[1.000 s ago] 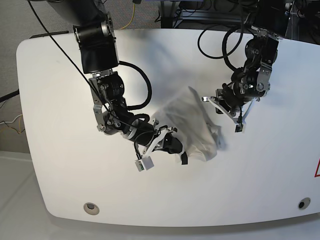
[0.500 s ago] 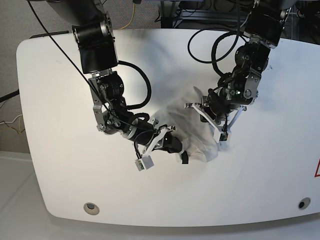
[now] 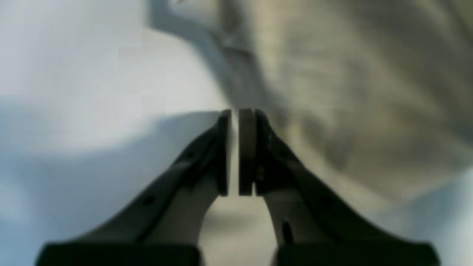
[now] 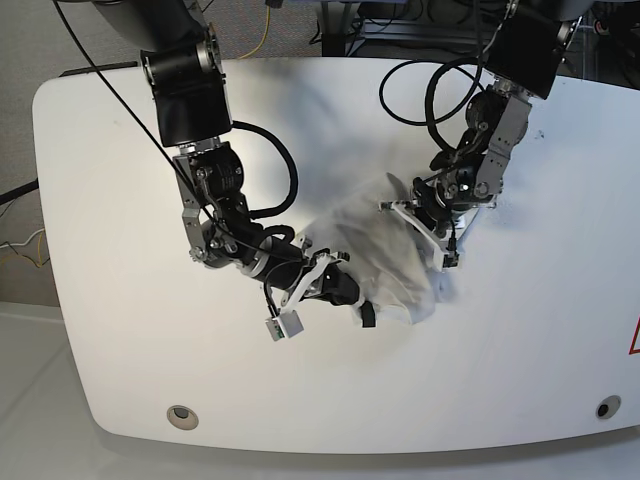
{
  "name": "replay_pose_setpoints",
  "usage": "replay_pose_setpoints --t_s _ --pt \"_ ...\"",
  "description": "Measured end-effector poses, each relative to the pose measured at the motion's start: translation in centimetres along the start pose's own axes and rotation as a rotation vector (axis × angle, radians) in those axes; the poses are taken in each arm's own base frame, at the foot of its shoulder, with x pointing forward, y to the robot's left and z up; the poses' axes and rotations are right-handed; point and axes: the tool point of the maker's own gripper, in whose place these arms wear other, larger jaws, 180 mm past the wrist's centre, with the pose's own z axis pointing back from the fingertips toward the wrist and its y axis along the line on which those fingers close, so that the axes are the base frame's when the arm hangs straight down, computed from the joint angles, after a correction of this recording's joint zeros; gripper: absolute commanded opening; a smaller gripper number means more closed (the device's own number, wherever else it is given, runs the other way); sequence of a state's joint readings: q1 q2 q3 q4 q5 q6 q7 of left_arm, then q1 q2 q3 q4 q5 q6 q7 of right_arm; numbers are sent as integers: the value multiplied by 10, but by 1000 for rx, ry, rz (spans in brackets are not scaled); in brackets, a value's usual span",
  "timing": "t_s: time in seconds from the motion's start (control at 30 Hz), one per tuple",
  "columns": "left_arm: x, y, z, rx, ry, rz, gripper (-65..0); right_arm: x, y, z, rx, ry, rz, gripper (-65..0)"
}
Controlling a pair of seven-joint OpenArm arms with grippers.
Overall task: Fold the T-shirt properly
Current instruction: 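Drag the shirt with the right gripper toward the left gripper, then lower the left gripper onto the shirt and grasp its fabric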
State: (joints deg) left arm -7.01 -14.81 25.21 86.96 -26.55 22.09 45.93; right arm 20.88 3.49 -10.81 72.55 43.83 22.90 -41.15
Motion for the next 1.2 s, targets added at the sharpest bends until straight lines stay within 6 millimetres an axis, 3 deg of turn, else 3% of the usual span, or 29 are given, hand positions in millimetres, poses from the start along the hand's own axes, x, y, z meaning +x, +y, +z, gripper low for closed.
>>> replay_pose_setpoints --t_s 0.27,0.87,1.03,1.2 --pt "-5 -16 -15 -21 -49 -72 -625 0 -1 1 -3 -1 0 -645" --pt "-3 -17 -17 -18 -10 -89 -625 0 -9 5 -23 6 4 -645" --pt "-7 -20 -6 -13 63 -38 -625 1 -7 4 -20 4 4 -645" --pt "3 -26 13 -29 70 10 -625 2 -7 4 -18 2 4 -645"
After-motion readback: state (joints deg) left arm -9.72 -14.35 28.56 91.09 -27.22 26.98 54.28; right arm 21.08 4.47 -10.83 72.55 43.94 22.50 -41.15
